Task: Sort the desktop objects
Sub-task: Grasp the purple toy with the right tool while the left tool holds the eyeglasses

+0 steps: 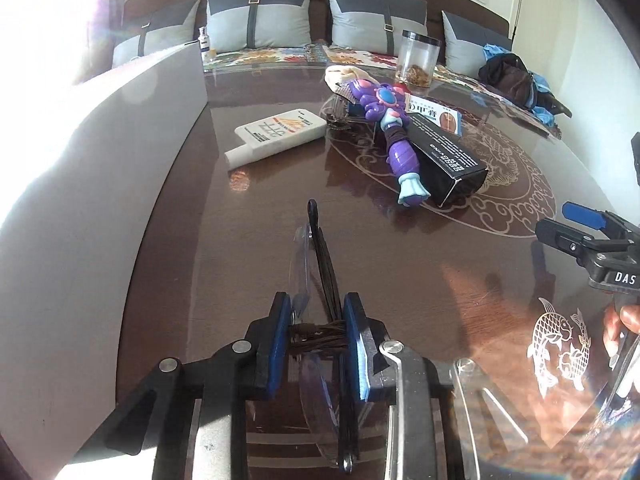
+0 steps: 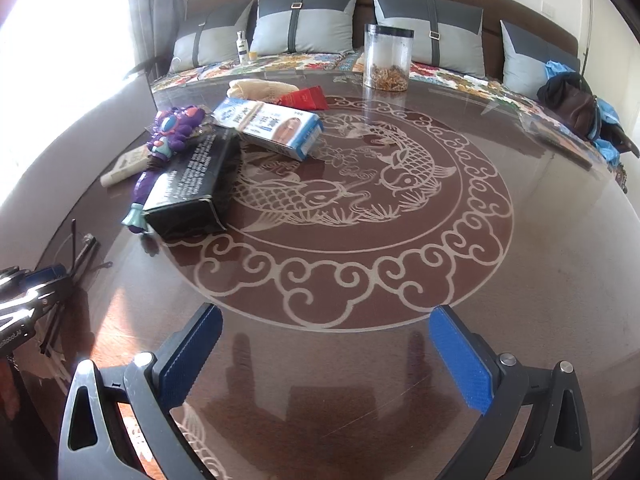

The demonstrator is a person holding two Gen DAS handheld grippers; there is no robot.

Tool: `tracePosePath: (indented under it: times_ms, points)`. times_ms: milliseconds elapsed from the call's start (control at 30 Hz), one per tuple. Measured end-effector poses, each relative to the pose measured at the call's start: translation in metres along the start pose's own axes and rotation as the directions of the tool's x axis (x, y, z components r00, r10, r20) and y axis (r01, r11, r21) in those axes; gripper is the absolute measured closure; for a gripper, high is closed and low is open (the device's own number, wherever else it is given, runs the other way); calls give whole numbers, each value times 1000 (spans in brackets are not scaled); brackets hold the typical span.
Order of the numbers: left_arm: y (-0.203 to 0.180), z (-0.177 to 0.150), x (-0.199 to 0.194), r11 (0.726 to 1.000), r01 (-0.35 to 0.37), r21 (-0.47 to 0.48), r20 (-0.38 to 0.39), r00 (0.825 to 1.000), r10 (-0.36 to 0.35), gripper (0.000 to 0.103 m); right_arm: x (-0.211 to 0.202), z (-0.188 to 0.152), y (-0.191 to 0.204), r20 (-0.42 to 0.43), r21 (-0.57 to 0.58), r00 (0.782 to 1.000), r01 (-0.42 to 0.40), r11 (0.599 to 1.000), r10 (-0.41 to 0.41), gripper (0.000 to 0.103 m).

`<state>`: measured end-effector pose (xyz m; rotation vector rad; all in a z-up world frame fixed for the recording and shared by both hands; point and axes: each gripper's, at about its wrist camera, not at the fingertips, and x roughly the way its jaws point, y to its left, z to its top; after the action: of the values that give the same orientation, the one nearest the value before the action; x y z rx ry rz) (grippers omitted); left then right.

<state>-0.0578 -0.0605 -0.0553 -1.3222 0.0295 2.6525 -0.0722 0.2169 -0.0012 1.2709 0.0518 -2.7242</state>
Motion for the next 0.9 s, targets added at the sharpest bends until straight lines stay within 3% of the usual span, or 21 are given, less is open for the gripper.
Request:
tracePosePath:
  times_ms: [133, 200, 233, 300, 400, 433, 467, 500, 567, 700, 900]
  points:
    - [6, -2, -2, 1000, 13, -13, 6, 1000, -13, 76, -18, 37, 61, 79, -167, 992, -86, 982, 100, 0]
    - [4, -3, -3, 1000, 8, 8, 7, 1000, -8, 76, -6, 66, 93, 47, -221, 992, -107, 969, 121, 0]
    - [4, -3, -2, 1000, 9, 12, 9, 1000, -9, 76, 6, 80, 106, 9, -237, 994, -102, 966, 107, 0]
    - [6, -4, -3, 1000, 19, 5, 12, 1000, -19, 76, 34, 102, 126, -39, -264, 998, -58, 963, 49, 10]
    - [11, -3, -3, 999, 46, -19, 15, 999, -46, 76, 74, 124, 143, -92, -303, 995, 3, 953, -33, 11]
    - [13, -3, -3, 998, 57, -26, 14, 998, -56, 76, 87, 126, 148, -130, -321, 990, 6, 947, -50, 15]
    - [15, -2, -3, 997, 65, -30, 13, 998, -65, 76, 97, 127, 152, -159, -343, 985, 9, 939, -68, 33]
    - [17, -2, -3, 997, 72, -34, 12, 997, -71, 76, 98, 127, 156, -132, -381, 985, 49, 923, -107, 48]
    - [21, -1, -3, 994, 91, -52, 12, 996, -90, 76, 91, 129, 157, -119, -383, 992, -2, 924, -47, 67]
    - [29, 4, -8, 985, 139, -98, 42, 990, -135, 76, 64, 130, 141, -87, -295, 995, -75, 953, 52, 82]
    - [30, 13, -40, 973, 201, -109, 150, 971, -184, 76, 19, 122, 123, -63, -234, 989, -147, 961, 135, 82]
